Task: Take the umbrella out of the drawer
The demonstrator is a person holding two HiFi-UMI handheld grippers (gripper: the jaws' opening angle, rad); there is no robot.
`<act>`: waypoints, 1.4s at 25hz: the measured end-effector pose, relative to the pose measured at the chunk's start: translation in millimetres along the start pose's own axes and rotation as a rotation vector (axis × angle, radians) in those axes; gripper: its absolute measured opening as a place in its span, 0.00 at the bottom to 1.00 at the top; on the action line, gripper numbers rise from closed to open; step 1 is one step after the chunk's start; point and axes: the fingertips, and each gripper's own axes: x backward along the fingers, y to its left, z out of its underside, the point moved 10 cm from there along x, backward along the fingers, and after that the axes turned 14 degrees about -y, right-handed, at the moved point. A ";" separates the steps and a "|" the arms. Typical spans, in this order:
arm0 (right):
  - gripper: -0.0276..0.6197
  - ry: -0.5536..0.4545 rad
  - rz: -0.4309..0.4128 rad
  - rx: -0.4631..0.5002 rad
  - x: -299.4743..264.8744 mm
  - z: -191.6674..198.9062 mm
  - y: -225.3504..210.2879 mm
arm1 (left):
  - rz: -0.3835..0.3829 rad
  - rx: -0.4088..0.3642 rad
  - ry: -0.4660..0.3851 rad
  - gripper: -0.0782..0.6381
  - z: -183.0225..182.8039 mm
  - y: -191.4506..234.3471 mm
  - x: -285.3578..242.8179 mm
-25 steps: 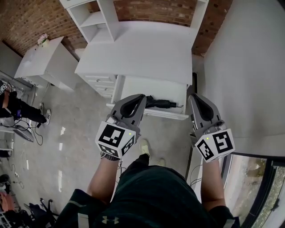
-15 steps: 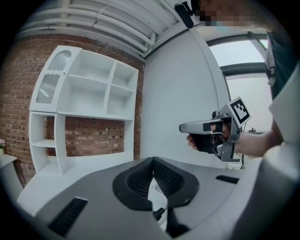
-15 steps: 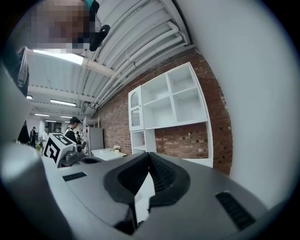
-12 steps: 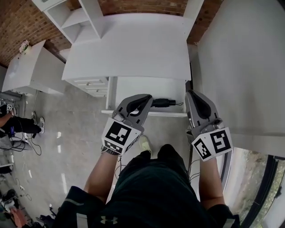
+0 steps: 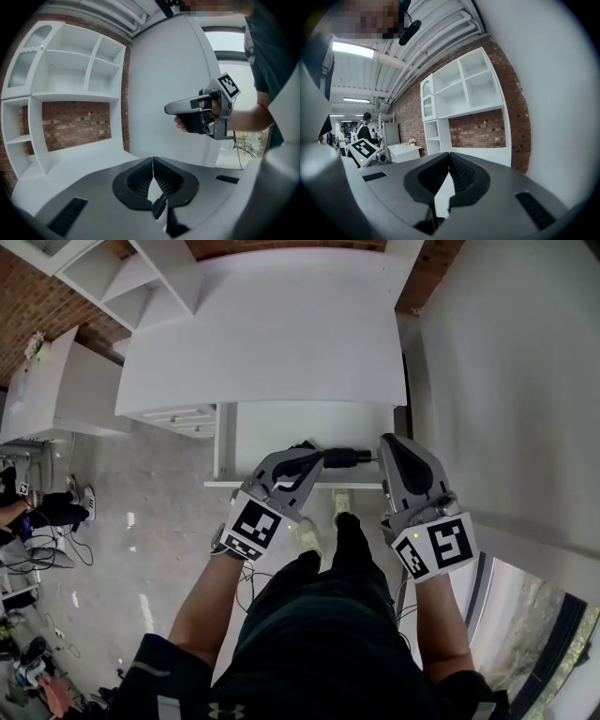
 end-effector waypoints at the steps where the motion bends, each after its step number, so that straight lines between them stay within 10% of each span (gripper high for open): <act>1: 0.05 0.006 -0.008 -0.006 -3.9 4.4 -3.3 | 0.012 -0.006 0.020 0.12 7.6 1.7 -4.6; 16: 0.05 0.123 -0.060 -0.092 -43.1 95.3 -59.2 | 0.193 -0.050 0.313 0.12 124.5 31.7 -79.1; 35: 0.05 0.207 -0.069 -0.174 -52.9 163.4 -99.2 | 0.493 -0.092 0.665 0.41 269.9 29.8 -135.8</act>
